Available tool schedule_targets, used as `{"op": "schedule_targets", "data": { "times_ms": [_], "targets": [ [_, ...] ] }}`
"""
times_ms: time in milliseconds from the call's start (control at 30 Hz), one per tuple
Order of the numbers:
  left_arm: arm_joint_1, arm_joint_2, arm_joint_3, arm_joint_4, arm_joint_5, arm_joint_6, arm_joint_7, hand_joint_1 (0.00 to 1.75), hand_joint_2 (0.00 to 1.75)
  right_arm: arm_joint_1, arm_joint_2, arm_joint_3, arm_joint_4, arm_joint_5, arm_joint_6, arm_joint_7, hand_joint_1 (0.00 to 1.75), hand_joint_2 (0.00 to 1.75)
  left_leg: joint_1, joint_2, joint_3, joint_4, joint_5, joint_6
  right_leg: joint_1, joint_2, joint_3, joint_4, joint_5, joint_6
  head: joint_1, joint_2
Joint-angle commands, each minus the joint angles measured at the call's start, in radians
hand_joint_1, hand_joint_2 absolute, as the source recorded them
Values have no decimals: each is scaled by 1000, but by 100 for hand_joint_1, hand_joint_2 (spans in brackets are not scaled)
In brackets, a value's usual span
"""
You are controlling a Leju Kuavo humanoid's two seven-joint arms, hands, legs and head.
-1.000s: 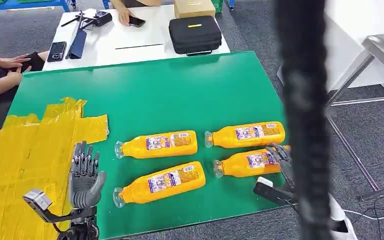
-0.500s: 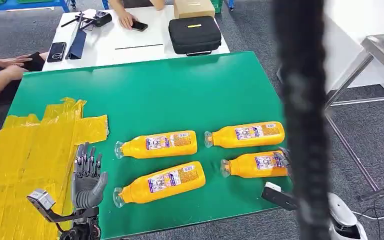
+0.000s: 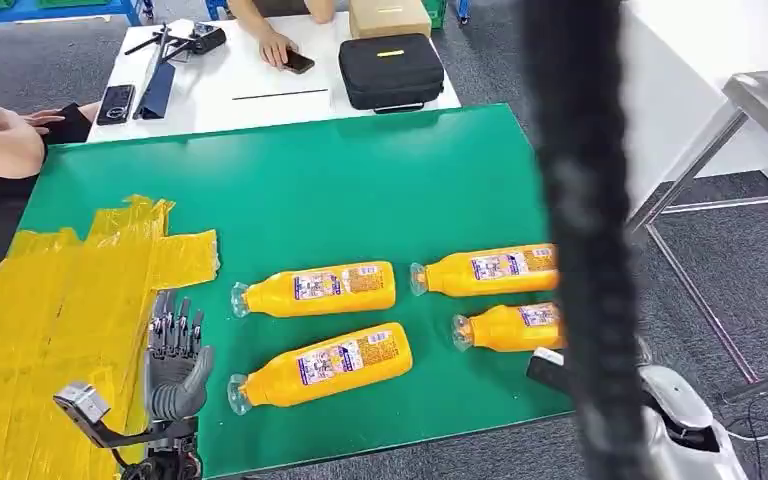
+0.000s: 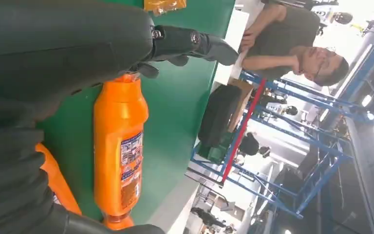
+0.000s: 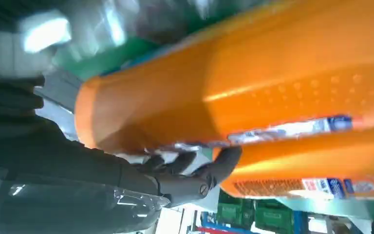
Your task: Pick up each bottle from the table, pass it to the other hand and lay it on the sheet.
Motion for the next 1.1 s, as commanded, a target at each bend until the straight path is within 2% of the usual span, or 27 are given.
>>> {"op": "schedule_targets", "data": {
  "times_ms": [33,67,100,233,433,500,533,600,733,767,800,933,967,1033,1067,1100],
  "targets": [
    [-18,15,-8,29,11,4,9,0,175,-42,-19,106,156,42,67,42,161,175,2,0,5,-1,-1,-3,2,-2,6,-2,-1,-1,0,0],
    [-10,15,-6,20,11,4,10,0,175,-58,-23,116,177,46,75,45,101,175,3,2,7,-1,-2,-4,3,-1,8,-3,-1,-1,0,0],
    [-3,13,-3,13,11,4,13,0,175,-67,-27,124,193,49,80,47,0,175,3,3,7,-1,-2,-4,3,1,8,-3,-1,0,0,0],
    [-4,9,-5,13,7,-5,25,0,175,-78,-88,153,257,68,132,70,0,175,1,1,8,-1,-2,-2,1,-1,8,-2,-2,1,0,0],
    [-4,23,-17,29,21,2,22,0,175,-14,-153,176,210,38,224,92,0,175,3,-4,13,0,-3,-4,4,-7,16,-5,-4,2,0,0],
    [-5,22,-18,29,25,2,22,0,175,8,-186,184,194,21,262,100,0,175,2,-6,16,-1,-4,-1,3,-8,17,-6,-5,3,0,0],
    [-6,22,-20,28,26,3,23,0,175,22,-204,190,180,6,284,102,0,175,2,-5,18,0,-5,0,3,-7,13,-7,-7,5,0,0],
    [-6,27,-32,32,28,2,25,0,175,80,-262,194,135,-36,340,109,0,175,2,-6,24,-1,-9,1,2,-8,18,-7,-10,6,0,0],
    [-11,45,-48,64,47,7,12,0,175,157,-346,197,70,-149,379,128,0,175,1,-8,31,-1,-12,4,2,-8,26,-10,-13,10,0,0],
    [-14,45,-47,68,52,7,11,0,175,175,-352,188,52,-173,383,127,72,175,2,-10,32,-2,-13,4,2,-11,29,-12,-14,10,0,0],
    [-17,44,-47,68,54,7,11,0,175,193,-361,184,31,-193,390,136,175,175,1,-8,32,-1,-13,6,2,-10,29,-12,-15,11,0,0],
    [-9,30,-28,19,55,11,21,0,175,247,-357,136,-80,-287,371,124,175,175,3,-8,32,-1,-17,4,3,-11,32,-15,-16,12,0,0],
    [-8,31,-27,17,55,10,22,0,175,246,-357,137,-86,-286,372,125,175,175,1,-5,31,-1,-16,8,2,-7,31,-15,-15,13,0,0],
    [2,32,-18,5,60,3,32,0,175,246,-327,107,-113,-338,349,77,175,175,2,-3,30,-1,-17,8,2,-4,37,-17,-14,13,0,0],
    [3,32,-15,3,63,0,34,0,0,247,-319,96,-117,-353,347,63,175,175,2,-3,32,-1,-18,7,2,-5,41,-16,-15,13,0,0],
    [5,34,-13,3,63,-1,35,0,0,245,-317,97,-122,-351,347,65,175,175,2,-2,31,-1,-17,8,2,-3,40,-16,-14,13,0,0]
  ]
}}
